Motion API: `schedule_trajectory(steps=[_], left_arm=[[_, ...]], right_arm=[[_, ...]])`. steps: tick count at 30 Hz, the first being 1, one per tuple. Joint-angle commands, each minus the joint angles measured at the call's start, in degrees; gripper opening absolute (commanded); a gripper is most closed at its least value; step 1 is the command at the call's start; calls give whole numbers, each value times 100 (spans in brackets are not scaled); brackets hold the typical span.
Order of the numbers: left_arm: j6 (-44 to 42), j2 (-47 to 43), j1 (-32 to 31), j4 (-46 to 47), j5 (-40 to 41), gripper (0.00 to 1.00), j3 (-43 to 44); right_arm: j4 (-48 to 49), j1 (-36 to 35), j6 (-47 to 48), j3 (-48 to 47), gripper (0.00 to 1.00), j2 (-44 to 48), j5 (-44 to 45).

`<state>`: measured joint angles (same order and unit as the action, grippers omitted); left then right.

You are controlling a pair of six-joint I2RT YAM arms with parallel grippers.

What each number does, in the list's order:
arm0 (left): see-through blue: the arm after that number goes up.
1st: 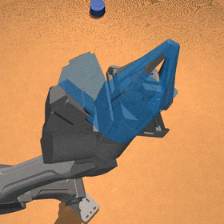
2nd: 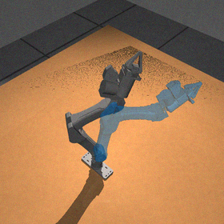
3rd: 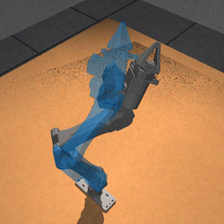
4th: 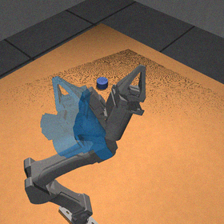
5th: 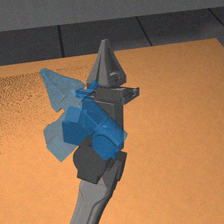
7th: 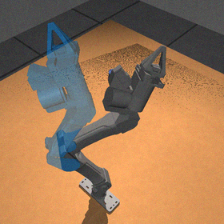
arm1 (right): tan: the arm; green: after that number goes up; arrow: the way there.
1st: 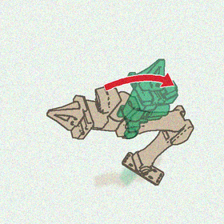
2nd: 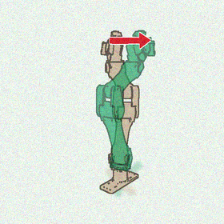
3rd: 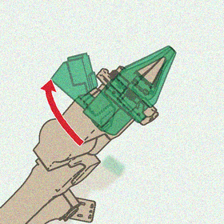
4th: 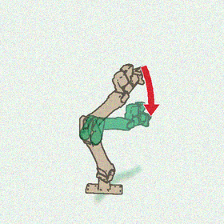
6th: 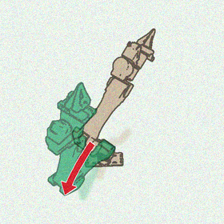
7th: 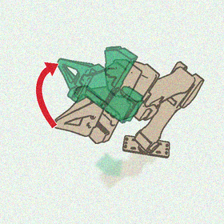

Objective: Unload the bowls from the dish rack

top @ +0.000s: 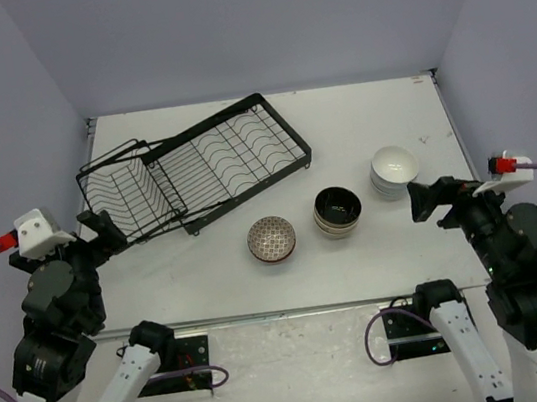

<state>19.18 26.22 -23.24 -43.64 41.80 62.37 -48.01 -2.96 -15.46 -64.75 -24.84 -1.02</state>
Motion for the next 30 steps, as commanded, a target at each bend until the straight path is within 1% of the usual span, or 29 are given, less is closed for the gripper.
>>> schedule_trajectory(steps=[1,3,6,8,11,20,25,30], left_arm=[[-336,-283,39,-452,47,100,-31],[-345,-415,39,-505,91,100,-84],[-353,-573,39,-418,-14,100,-269],[-362,-687,39,-295,-250,100,-427],[-319,-715,39,-172,-374,100,-603],[-371,-732,39,-40,-480,100,-709],[-450,-723,39,-48,-480,100,-682],[-477,-723,22,-57,-445,100,-665]], right_arm=[[344,-29,290,374,99,434,-117],[538,-29,281,638,99,637,-302],[739,-47,237,875,99,963,-355],[906,-55,202,955,99,1068,-504],[969,-47,166,1017,99,1052,-786],[1065,-161,219,1114,99,955,-303],[1057,-196,237,1114,99,779,-276],[1022,-196,219,1096,99,823,-75]])
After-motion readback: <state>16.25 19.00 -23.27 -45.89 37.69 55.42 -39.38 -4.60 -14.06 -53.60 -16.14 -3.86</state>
